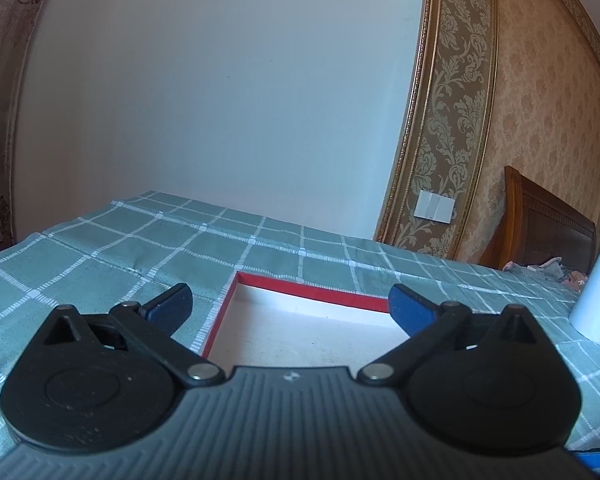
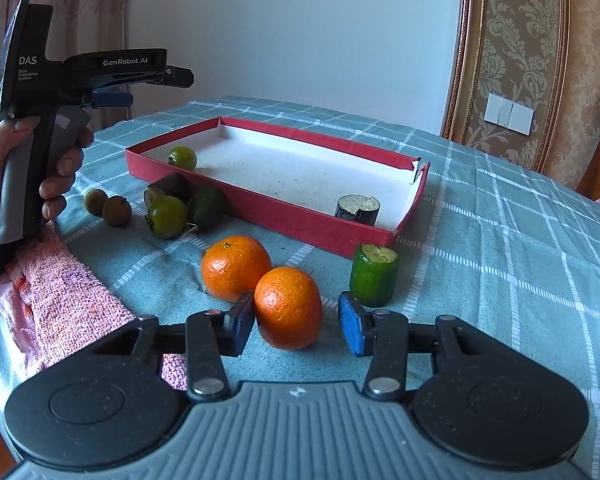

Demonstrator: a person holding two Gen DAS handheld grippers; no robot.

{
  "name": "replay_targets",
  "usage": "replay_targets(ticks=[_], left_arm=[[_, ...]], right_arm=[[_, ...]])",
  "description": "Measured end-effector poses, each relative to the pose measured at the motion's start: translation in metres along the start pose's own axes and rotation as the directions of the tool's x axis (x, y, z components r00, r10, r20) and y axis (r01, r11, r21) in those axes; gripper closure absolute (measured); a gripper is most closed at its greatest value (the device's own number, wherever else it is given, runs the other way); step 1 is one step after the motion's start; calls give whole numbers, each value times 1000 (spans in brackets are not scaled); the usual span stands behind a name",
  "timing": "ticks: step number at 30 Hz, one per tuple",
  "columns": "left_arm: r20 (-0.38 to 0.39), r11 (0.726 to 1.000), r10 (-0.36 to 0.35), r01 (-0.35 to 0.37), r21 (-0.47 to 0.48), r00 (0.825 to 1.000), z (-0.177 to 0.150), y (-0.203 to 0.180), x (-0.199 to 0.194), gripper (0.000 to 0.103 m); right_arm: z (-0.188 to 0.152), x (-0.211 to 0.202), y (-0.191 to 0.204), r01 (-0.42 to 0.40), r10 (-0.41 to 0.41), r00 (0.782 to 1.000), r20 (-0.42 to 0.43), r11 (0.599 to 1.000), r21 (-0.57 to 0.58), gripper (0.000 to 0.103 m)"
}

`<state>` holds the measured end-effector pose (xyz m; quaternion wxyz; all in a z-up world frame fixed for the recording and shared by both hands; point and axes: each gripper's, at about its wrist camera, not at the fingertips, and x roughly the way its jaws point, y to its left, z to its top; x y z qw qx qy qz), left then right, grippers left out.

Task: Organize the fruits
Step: 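Reach the right tool to an orange and close on it, then carry the orange into the red tray and open the right tool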

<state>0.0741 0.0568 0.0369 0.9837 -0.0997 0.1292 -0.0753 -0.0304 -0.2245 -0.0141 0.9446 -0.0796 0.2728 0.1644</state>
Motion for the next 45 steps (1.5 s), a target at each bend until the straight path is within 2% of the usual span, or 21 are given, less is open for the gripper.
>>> replay_targets(ticks=[5, 9, 12, 16, 20, 23, 28, 32, 37, 45], left_arm=[[-35, 996, 59, -57, 69, 998, 19, -25, -29, 0], [-169, 984, 42, -12, 179, 985, 15, -51, -56, 0], [-237, 969, 8, 51, 243, 971, -12, -63, -75, 0], [-325, 948, 11, 94, 305, 946, -50, -70, -81, 0], [-383, 943, 46, 86, 321, 923, -75, -70, -74, 0], [-398, 941, 91, 53, 336, 913, -87, -68, -65, 0], [-370, 945, 85, 43, 324, 925, -94, -63, -67, 0], [-323, 954, 67, 34, 298, 944, -100, -59, -70, 0], [-280, 944, 106, -9, 329, 954, -101, -65, -71, 0], [-305, 961, 117, -30, 276, 945, -98, -58, -69, 0]], right_arm=[[0, 3, 0, -3, 3, 1000, -11, 1000, -4, 62], [-1, 2, 3, -8, 8, 1000, -8, 1000, -19, 69], [-1, 2, 4, -8, 7, 1000, -6, 1000, -19, 69], [-1, 2, 2, -15, 15, 1000, -4, 1000, -8, 69], [-1, 0, -1, -11, 11, 1000, 9, 1000, 6, 69], [-2, -3, -5, -4, 3, 999, 31, 999, 35, 69], [2, -13, -12, 21, -27, 996, 87, 997, 77, 69], [18, -22, -18, 45, -58, 988, 143, 994, 96, 69], [46, -19, -26, 54, -74, 980, 183, 992, 117, 69], [83, 31, -27, 11, -32, 991, 130, 987, 158, 69]])
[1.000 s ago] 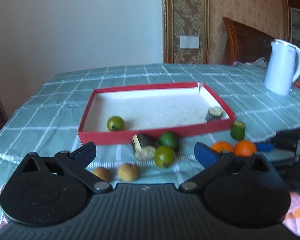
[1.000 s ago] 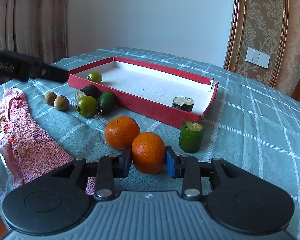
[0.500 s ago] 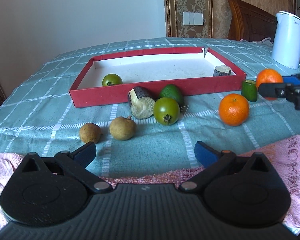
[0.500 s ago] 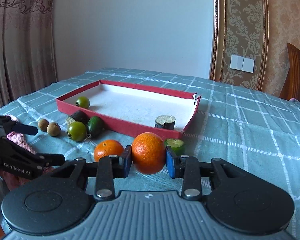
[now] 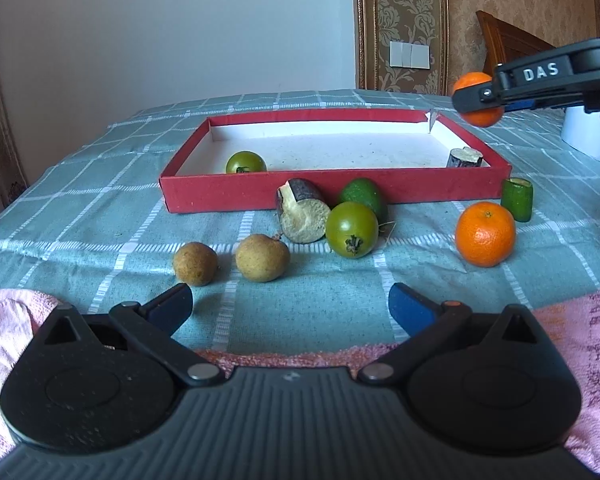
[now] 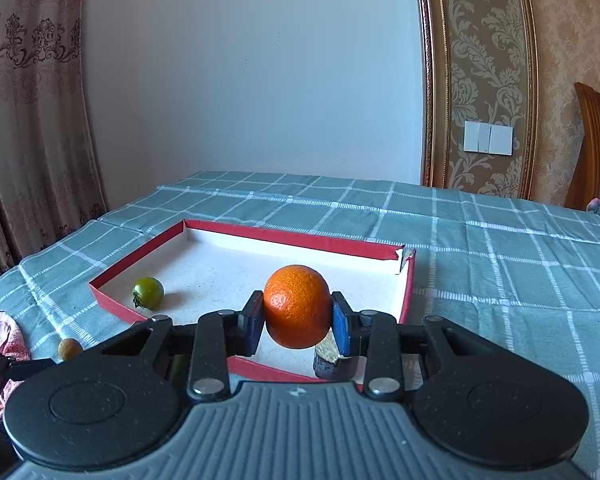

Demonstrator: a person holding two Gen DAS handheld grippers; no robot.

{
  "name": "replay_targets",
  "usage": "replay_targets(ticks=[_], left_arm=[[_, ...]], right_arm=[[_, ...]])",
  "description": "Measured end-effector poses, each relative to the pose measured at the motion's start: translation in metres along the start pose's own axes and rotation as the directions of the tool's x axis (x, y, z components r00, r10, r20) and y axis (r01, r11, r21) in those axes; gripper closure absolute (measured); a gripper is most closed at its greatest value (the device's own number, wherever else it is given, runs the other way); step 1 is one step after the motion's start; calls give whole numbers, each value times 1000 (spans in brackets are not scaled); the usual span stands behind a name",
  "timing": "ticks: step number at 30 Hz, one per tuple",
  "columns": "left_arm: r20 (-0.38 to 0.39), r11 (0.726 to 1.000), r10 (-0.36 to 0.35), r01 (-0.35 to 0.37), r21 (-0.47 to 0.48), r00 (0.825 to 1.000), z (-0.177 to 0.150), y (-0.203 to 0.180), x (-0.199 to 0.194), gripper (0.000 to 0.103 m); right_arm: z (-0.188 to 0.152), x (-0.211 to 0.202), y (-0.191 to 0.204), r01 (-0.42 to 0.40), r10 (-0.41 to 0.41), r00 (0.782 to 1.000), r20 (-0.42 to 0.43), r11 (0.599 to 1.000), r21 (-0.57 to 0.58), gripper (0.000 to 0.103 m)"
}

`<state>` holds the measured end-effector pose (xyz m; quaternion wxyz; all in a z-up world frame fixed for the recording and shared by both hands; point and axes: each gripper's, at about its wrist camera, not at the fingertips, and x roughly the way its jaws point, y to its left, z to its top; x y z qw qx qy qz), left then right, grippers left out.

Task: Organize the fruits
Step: 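Carry the orange into the red tray and open the right tool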

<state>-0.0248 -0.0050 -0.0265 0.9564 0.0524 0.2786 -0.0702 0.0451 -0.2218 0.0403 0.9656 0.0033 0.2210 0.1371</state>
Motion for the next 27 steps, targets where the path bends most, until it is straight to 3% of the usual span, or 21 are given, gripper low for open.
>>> replay_targets(ticks=[7, 11, 14, 18, 22, 27], left_arm=[[-9, 1000, -2, 2, -15, 1000, 0, 2, 0, 0], [-10, 1000, -4, 3, -18, 1000, 0, 2, 0, 0], [-12, 1000, -5, 5, -22, 1000, 0, 2, 0, 0], [-11, 1000, -2, 1, -24, 1000, 0, 2, 0, 0], [-10, 1000, 5, -5, -30, 1000, 0, 2, 0, 0], [-1, 1000, 21, -21, -21, 1000, -1, 1, -2, 0]], right_arm=[[-3, 45, 8, 22, -25, 997, -78, 999, -28, 68], [-9, 49, 0, 14, -11, 994, -110, 1000, 26, 62], [-10, 29, -7, 25, -22, 998, -51, 998, 58, 61], [-14, -9, -28, 65, -72, 996, 44, 988, 139, 37], [-30, -31, -46, 153, -178, 977, 117, 969, 195, 36], [-55, -22, -71, 183, -227, 967, 113, 934, 306, 36]])
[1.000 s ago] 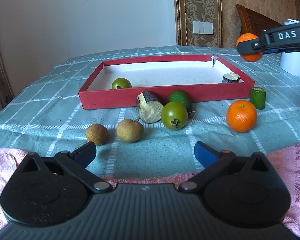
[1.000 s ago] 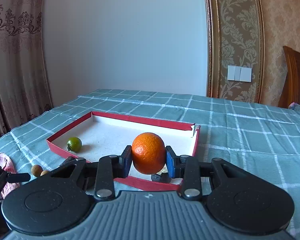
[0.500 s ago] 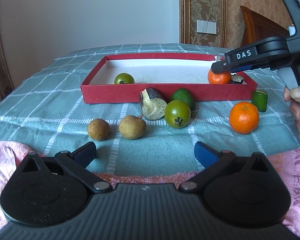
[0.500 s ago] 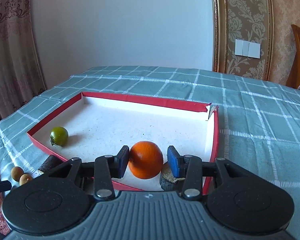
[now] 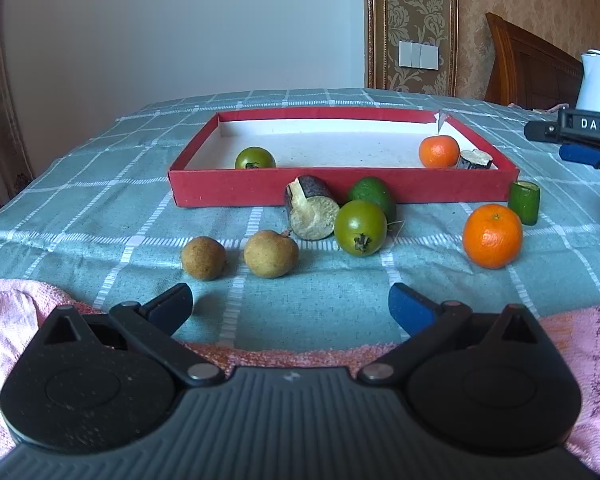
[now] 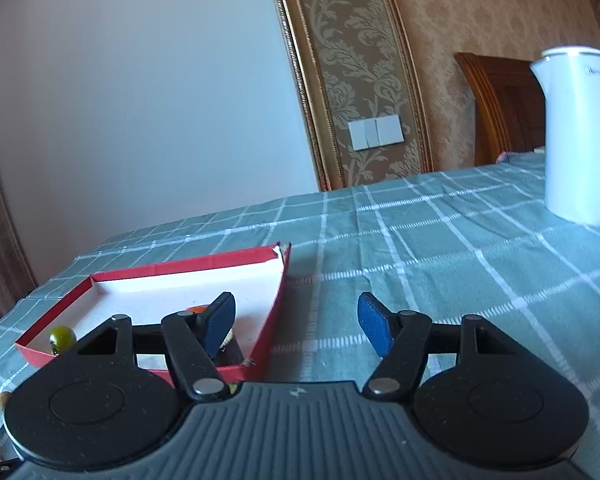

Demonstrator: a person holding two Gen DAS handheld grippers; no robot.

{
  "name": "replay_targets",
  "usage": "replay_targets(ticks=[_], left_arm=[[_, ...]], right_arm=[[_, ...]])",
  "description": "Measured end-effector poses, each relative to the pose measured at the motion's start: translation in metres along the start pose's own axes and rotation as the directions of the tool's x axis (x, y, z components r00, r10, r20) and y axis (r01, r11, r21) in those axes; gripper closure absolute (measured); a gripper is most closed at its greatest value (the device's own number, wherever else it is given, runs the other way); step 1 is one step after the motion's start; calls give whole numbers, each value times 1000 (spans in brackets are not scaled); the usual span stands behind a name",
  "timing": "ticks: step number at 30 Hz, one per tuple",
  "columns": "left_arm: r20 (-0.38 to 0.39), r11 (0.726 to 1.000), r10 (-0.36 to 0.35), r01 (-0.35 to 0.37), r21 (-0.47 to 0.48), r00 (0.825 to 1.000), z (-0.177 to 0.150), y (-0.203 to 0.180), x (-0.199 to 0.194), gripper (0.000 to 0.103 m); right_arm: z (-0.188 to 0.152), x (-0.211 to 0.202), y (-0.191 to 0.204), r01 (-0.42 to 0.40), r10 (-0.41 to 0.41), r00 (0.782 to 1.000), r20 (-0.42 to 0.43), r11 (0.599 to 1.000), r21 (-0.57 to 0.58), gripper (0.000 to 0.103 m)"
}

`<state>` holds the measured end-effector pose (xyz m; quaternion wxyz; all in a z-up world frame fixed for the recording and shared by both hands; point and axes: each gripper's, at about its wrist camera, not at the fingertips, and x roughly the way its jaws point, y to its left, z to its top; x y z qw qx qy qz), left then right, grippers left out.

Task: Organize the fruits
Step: 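Carry the orange into the red tray and open the right tool, then reach the left tool to a brown round fruit and close on it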

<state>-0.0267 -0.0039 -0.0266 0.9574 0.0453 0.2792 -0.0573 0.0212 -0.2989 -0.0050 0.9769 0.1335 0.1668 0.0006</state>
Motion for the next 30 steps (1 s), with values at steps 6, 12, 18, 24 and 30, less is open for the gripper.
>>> replay_targets(ticks=[6, 12, 18, 24, 30], left_arm=[[25, 1000, -5, 4, 16, 1000, -1, 1, -4, 0], [21, 1000, -7, 7, -3, 1000, 6, 15, -6, 20], [26, 998, -4, 6, -64, 1000, 16, 40, -12, 23], [48, 996, 33, -29, -88, 998, 18, 63, -21, 23], [24, 994, 78, -75, -83, 997, 20, 71, -10, 24]], right_arm=[[0, 2, -9, -21, 21, 1000, -1, 999, 47, 36], [0, 0, -7, -42, 42, 999, 4, 999, 31, 36], [-1, 2, -8, -50, 51, 999, -7, 998, 44, 36], [-1, 4, -10, -50, 51, 998, -22, 998, 49, 35], [-1, 4, -11, -46, 48, 999, -26, 997, 55, 34]])
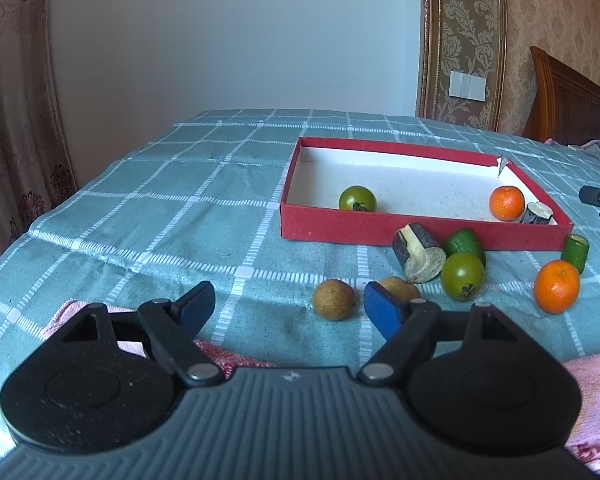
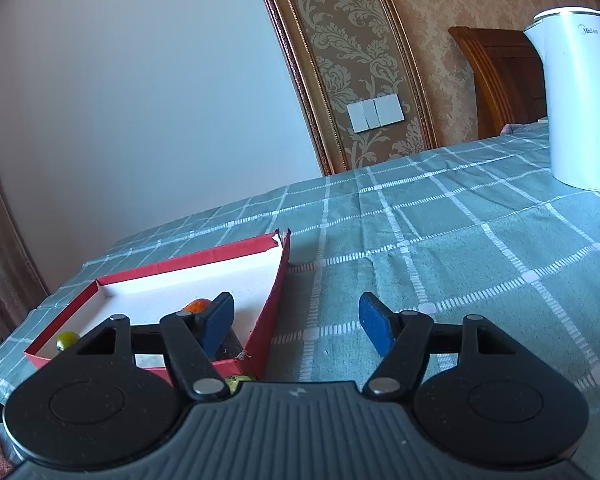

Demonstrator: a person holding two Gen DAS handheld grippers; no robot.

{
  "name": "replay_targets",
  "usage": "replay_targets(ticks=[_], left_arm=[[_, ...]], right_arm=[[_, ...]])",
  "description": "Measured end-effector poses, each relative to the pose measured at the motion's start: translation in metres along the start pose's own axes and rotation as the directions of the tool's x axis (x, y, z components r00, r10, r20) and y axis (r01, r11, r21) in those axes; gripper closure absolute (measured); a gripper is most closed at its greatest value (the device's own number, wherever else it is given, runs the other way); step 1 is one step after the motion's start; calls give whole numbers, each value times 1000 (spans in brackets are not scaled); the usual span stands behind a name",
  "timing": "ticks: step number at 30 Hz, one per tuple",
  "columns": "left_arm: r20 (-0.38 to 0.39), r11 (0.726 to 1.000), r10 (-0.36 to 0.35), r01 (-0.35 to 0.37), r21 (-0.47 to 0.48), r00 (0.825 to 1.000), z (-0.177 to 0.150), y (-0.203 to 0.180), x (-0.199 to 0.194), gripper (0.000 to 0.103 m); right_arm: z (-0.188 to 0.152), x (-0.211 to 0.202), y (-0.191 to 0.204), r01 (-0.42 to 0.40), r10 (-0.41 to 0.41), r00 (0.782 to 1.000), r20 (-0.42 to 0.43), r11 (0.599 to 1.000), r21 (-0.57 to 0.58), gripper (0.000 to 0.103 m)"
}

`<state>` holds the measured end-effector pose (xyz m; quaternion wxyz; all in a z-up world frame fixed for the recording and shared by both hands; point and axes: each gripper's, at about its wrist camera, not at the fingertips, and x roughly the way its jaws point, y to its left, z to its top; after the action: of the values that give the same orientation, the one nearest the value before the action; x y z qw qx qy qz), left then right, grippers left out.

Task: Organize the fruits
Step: 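Reach the left tool to a brown round fruit and close on it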

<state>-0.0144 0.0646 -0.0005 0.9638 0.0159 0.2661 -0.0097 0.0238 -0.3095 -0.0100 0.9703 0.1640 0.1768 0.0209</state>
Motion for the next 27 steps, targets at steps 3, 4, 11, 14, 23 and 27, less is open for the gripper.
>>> replay_targets(ticks=[3, 4, 11, 14, 23, 27], left_arm=[[-3, 999, 5, -5, 32, 1000, 0, -5, 7, 24], [-5, 999, 3, -3, 40, 1000, 0, -8, 10, 24], [-61, 999, -27, 29, 36, 998, 0, -16, 29, 41], [-49, 999, -34, 36, 33, 998, -1, -17, 29, 46], [-61, 997, -57, 60, 41, 997, 1, -28, 26, 76], [-76, 998, -41, 44, 36, 996, 3, -32, 26, 78]], right_arm=[[-1, 0, 0, 3, -3, 1000, -3, 1000, 3, 34], [-1, 0, 0, 3, -3, 1000, -3, 1000, 4, 34], [0, 1, -1, 5, -5, 1000, -9, 1000, 7, 34], [0, 1, -1, 5, -5, 1000, -9, 1000, 8, 34], [0, 0, -2, 3, -3, 1000, -8, 1000, 7, 34], [0, 0, -2, 1, -1, 1000, -4, 1000, 6, 34]])
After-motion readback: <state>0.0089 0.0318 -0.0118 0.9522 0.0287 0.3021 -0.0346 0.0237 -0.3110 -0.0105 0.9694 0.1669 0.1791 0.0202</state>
